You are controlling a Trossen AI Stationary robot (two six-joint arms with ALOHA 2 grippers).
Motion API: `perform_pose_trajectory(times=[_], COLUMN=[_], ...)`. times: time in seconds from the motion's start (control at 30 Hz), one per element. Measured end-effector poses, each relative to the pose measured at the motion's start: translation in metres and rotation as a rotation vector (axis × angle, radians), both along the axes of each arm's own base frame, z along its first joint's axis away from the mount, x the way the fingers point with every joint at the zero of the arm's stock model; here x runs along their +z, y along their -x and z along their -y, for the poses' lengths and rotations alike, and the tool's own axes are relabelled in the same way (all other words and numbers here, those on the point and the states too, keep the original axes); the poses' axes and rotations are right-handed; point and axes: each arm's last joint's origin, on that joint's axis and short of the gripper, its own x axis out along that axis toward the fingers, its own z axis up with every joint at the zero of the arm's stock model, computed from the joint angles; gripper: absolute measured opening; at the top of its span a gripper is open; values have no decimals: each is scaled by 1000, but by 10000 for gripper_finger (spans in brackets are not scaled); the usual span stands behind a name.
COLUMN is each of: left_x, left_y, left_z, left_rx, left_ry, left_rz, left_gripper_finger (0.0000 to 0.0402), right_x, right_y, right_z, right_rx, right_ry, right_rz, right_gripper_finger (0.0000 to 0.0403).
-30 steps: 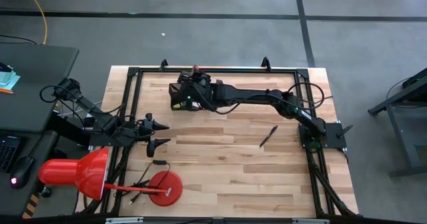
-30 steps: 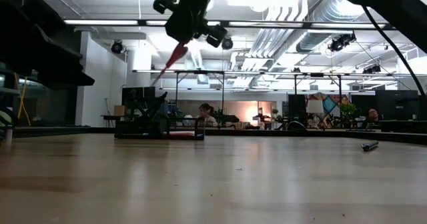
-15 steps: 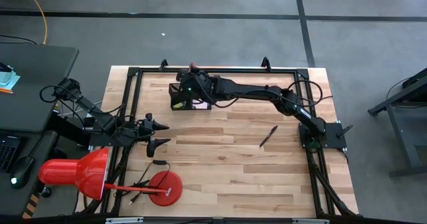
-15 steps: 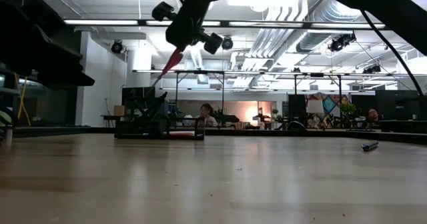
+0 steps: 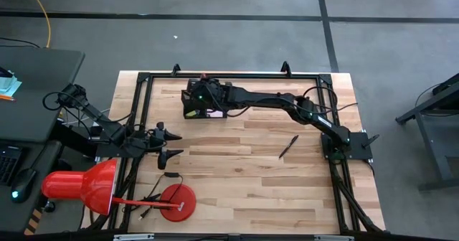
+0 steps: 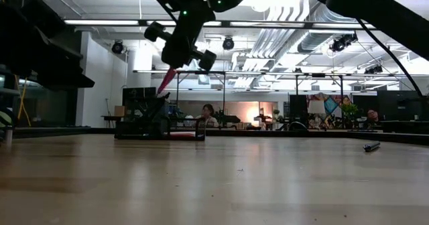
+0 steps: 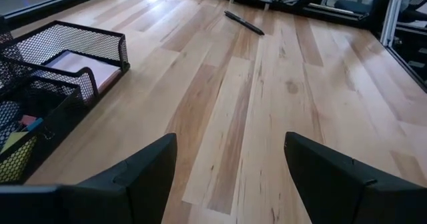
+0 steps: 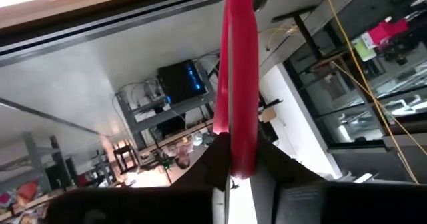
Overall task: Pick and place office supplies into organizer
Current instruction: Put the red scissors into the desk organizer
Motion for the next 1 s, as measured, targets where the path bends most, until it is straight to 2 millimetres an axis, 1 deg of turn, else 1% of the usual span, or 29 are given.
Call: perform_pose_trajectory(times=[0.1,0.3,0.57,0.63,0.8,0.93,1.0], left_x=[0,-1,-1,-1,-1,-2,-3], left_y=[0,0,0,0,0,-1,-1], left_z=[0,0,1,1,1,1,1], left_rx=[0,-9,-15,-16,-22,-22,-21], left_ry=[-2,2,4,5,5,-1,-2], left_rz=[-3,-8,-9,-10,-15,-27,-28], left_gripper_finger=[266,266,266,266,266,266,266], right_x=[0,-2,-4,-4,-5,-5,-3], right_y=[-1,-2,-2,-2,-3,-4,-6], right_z=[0,5,7,7,6,5,5], right_rx=[17,68,41,43,62,107,118], right_ry=[-10,-66,-89,-105,-174,-178,-199], right_rz=[8,39,70,85,144,122,173], right_gripper_finger=[14,26,17,27,70,94,105])
